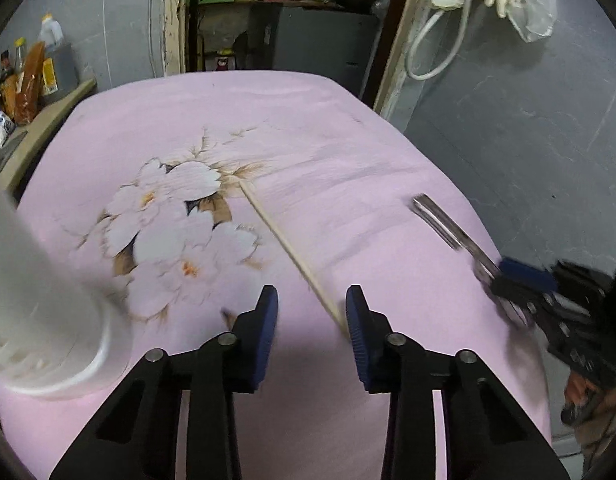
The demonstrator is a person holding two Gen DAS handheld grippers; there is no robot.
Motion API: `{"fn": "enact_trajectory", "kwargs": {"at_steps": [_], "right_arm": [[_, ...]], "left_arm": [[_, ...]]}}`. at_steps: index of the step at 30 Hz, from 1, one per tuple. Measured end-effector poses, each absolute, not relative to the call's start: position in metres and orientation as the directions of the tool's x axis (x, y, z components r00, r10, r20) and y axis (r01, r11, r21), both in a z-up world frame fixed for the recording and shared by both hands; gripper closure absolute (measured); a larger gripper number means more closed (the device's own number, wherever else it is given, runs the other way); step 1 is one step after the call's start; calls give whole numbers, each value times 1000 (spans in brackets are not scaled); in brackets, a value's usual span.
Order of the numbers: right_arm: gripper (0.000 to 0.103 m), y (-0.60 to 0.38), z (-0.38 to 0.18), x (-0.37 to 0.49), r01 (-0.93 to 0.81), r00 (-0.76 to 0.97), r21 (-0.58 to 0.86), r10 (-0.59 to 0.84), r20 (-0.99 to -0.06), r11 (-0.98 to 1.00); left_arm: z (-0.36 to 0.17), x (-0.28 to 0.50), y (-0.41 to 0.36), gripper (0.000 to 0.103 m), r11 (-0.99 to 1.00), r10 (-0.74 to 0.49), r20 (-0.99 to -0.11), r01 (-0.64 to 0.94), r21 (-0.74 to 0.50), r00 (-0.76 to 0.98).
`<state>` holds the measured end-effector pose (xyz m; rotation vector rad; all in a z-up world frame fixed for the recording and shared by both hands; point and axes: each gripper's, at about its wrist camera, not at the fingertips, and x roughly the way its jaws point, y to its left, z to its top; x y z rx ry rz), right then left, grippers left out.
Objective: Organize utensils
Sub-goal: 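Close the right gripper on the peeler while the left gripper reaches the wooden chopstick, then lift the peeler with the right gripper while the left gripper grasps and lifts the chopstick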
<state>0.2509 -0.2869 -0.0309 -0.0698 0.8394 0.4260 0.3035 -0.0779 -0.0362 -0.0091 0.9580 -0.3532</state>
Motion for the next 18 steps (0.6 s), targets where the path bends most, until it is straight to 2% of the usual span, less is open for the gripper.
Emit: {"fn": "enact_trajectory", "kwargs": {"at_steps": [6, 10, 18], "right_arm": [[84, -281, -33, 260, -410, 562, 105, 342, -753, 906], [71, -274, -32, 274, -427, 546, 96, 341, -765, 899], [72, -245, -37, 308, -445, 522, 22, 279, -806, 895]], "left_arm": [[-43, 325, -72, 83, 950, -303, -811, 228, -214, 501], [-42, 328, -64, 86, 946, -321, -806, 216, -244, 496], [-41, 334, -59, 93, 936, -352, -802, 211, -283, 483]]}}
